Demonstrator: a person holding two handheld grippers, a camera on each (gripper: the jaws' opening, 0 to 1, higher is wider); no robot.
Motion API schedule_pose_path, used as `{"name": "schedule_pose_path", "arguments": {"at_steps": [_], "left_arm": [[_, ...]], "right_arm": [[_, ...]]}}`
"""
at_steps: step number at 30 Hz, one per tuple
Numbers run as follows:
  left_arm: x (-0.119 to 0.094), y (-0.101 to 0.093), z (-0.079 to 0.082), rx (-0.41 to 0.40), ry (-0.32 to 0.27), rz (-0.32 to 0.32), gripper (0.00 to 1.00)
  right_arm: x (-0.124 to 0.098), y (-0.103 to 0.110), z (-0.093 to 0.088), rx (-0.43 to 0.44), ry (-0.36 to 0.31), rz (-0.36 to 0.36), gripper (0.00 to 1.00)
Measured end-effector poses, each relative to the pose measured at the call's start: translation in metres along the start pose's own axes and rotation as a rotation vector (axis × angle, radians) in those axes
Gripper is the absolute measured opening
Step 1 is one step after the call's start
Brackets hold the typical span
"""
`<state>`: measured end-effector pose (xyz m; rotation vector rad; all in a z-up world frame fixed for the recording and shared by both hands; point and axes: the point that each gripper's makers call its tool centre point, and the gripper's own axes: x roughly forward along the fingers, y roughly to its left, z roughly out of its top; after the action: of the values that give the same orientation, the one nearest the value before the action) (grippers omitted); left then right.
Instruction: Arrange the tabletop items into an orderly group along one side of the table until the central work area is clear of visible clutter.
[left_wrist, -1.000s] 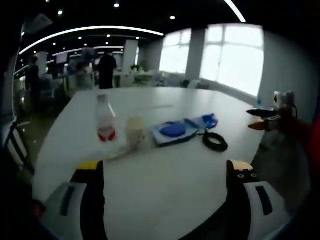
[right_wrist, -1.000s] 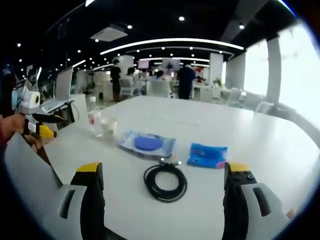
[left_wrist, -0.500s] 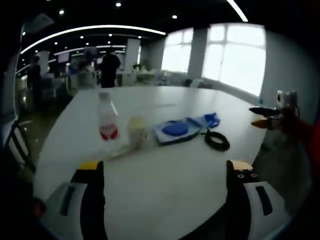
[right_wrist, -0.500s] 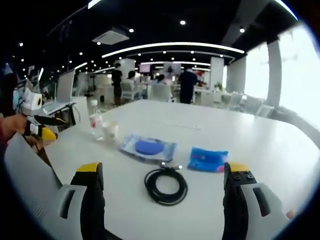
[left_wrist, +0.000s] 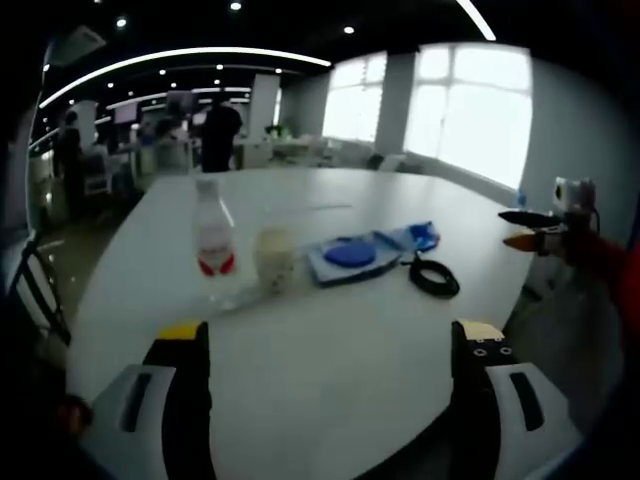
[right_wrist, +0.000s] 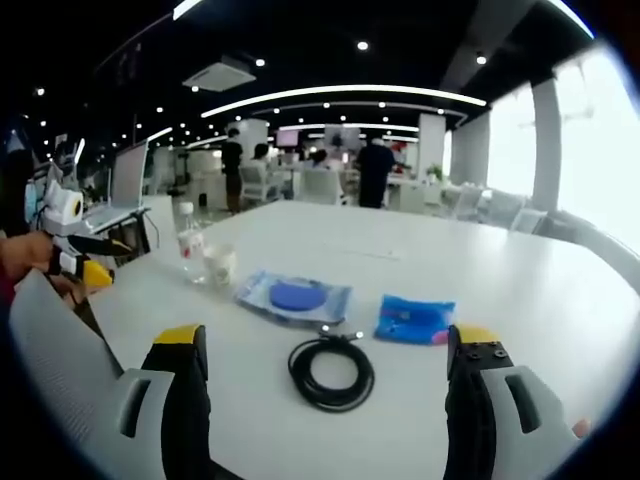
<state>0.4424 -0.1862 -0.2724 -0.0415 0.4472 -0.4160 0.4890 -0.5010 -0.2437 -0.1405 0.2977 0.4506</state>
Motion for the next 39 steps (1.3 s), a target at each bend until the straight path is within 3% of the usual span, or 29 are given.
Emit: {"name": "schedule_pose_path", "arguments": {"at_steps": [39], "left_arm": [[0.0019, -0.0003, -0.0047, 0.031, 0.033, -0.006, 0.96]], "right_arm": [[-0.0009, -0.0016, -0.0005, 0.019, -0.002, -0.002, 0.98]]}}
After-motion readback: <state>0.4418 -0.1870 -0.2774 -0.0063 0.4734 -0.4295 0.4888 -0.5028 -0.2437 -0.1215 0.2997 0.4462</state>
